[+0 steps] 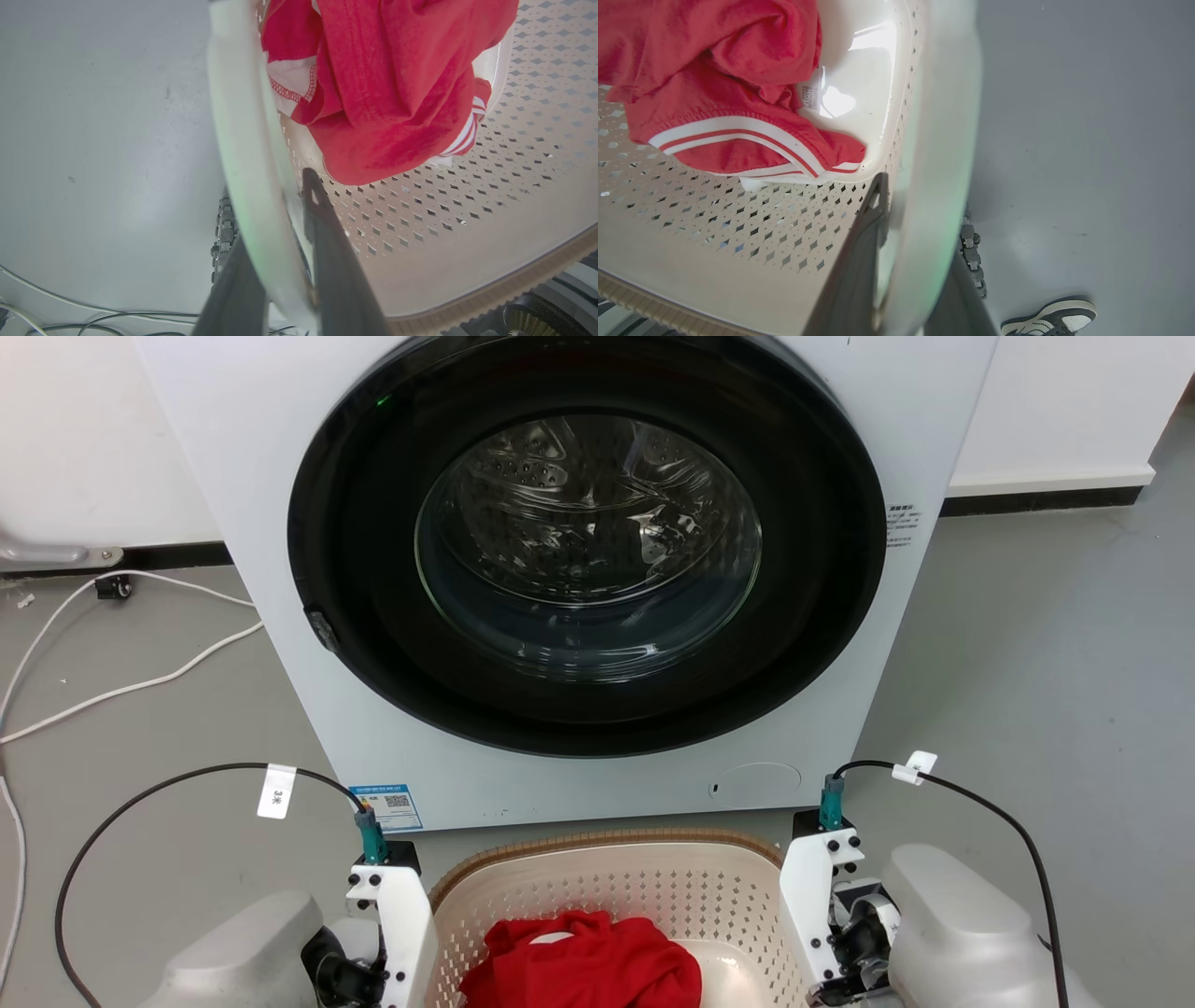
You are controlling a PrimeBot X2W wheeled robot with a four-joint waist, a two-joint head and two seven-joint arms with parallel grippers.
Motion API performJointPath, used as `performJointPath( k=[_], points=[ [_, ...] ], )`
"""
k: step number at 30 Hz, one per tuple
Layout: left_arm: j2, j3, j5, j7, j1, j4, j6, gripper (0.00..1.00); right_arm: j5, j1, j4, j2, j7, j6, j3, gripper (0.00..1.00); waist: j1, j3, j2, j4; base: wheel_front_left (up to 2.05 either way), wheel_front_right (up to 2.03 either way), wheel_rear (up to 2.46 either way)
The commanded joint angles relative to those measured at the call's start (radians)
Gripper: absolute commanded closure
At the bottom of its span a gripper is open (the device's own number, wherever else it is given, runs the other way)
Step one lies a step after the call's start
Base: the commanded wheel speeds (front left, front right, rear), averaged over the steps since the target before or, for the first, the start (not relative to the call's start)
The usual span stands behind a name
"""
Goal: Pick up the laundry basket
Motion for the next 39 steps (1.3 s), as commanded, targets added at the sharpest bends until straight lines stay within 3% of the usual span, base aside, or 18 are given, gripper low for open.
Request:
performJointPath(
  k=[1,39],
  points=[
    [0.004,-0.001,-0.004,0.005,-0.013,0.003,0.0,1.0,0.005,0.007,0.003,-0.004,-0.001,0.003,0.006,1.0,0.0,0.002,0.0,0.0,0.0,0.0,0.0],
    [0.004,-0.004,-0.011,0.022,-0.019,0.03,0.0,1.0,0.092,-0.038,0.039,-0.005,-0.017,0.003,0.084,1.0,0.0,0.009,0.0,0.006,0.0,0.0,0.0]
  ],
)
